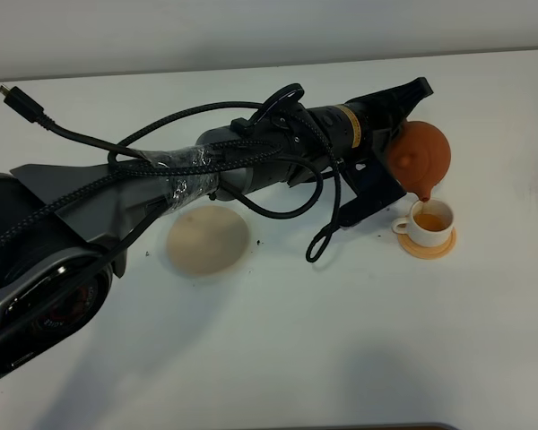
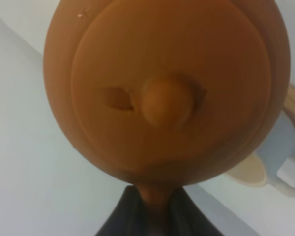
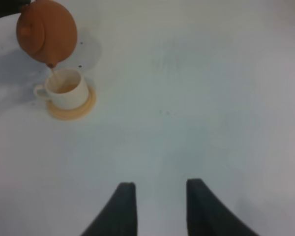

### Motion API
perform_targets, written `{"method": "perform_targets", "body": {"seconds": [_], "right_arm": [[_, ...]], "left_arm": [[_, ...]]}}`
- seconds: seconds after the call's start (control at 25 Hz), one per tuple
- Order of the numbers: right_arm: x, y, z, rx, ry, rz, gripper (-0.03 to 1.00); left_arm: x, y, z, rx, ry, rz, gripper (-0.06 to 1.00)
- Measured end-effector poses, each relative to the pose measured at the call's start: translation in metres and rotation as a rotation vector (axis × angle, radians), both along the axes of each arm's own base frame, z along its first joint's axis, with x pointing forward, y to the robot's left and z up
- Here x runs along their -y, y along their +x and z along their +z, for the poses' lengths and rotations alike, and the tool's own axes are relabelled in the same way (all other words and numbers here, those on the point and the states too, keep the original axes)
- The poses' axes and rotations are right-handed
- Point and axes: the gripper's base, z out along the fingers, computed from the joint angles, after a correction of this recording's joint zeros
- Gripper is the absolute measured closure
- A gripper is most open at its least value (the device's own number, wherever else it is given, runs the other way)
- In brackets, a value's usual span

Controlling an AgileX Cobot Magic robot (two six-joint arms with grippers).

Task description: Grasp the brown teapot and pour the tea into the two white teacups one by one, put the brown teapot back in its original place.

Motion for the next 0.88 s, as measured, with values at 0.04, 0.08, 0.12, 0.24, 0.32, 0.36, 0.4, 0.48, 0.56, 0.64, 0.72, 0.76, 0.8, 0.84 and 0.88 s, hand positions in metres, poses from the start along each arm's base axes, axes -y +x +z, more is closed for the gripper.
{"method": "perform_targets", "body": {"seconds": [0.04, 0.08, 0.12, 0.24, 0.32, 0.36, 0.4, 0.48, 0.56, 0.64, 0.72, 0.76, 0.8, 0.84, 0.88], "right_arm": [[0.0, 0.0, 0.0, 0.0, 0.0, 0.0, 0.73], [0.0, 0.0, 0.0, 0.0, 0.0, 0.0, 0.73], [0.0, 0.0, 0.0, 0.0, 0.0, 0.0, 0.73], [0.0, 0.0, 0.0, 0.0, 0.0, 0.0, 0.73], [0.0, 0.0, 0.0, 0.0, 0.0, 0.0, 0.73], [0.0, 0.0, 0.0, 0.0, 0.0, 0.0, 0.73], [0.0, 0.0, 0.0, 0.0, 0.0, 0.0, 0.73], [0.0, 0.0, 0.0, 0.0, 0.0, 0.0, 0.73], [0.0, 0.0, 0.0, 0.0, 0.0, 0.0, 0.73], [0.0, 0.0, 0.0, 0.0, 0.0, 0.0, 0.73], [0.0, 0.0, 0.0, 0.0, 0.0, 0.0, 0.73], [0.0, 0.0, 0.0, 0.0, 0.0, 0.0, 0.73], [0.0, 0.0, 0.0, 0.0, 0.0, 0.0, 0.73], [0.0, 0.0, 0.0, 0.0, 0.0, 0.0, 0.73], [0.0, 0.0, 0.0, 0.0, 0.0, 0.0, 0.73]], "left_arm": [[0.0001, 0.0001, 0.0001, 0.005, 0.003, -0.004, 0.83], [0.0001, 0.0001, 0.0003, 0.01, 0.007, -0.009, 0.83], [0.0004, 0.0002, 0.0006, 0.018, 0.009, -0.015, 0.83], [0.0011, 0.0004, 0.0014, 0.031, 0.007, -0.025, 0.83], [0.0013, 0.0004, 0.0017, 0.038, 0.01, -0.032, 0.83], [0.0016, 0.0001, 0.0017, 0.039, 0.012, -0.034, 0.83], [0.0018, 0.0, 0.0017, 0.04, 0.012, -0.035, 0.83], [0.0031, -0.0012, 0.0017, 0.041, 0.013, -0.039, 0.83], [0.0048, -0.0027, 0.0018, 0.042, 0.014, -0.044, 0.83], [0.0057, -0.0033, 0.002, 0.045, 0.013, -0.048, 0.83], [0.006, -0.0034, 0.0022, 0.048, 0.012, -0.051, 0.83], [0.0061, -0.0034, 0.0022, 0.048, 0.011, -0.051, 0.83], [0.0061, -0.0034, 0.0022, 0.049, 0.012, -0.052, 0.83], [0.0061, -0.0034, 0.0022, 0.049, 0.012, -0.052, 0.83], [0.0061, -0.0034, 0.0022, 0.049, 0.012, -0.052, 0.83]]}}
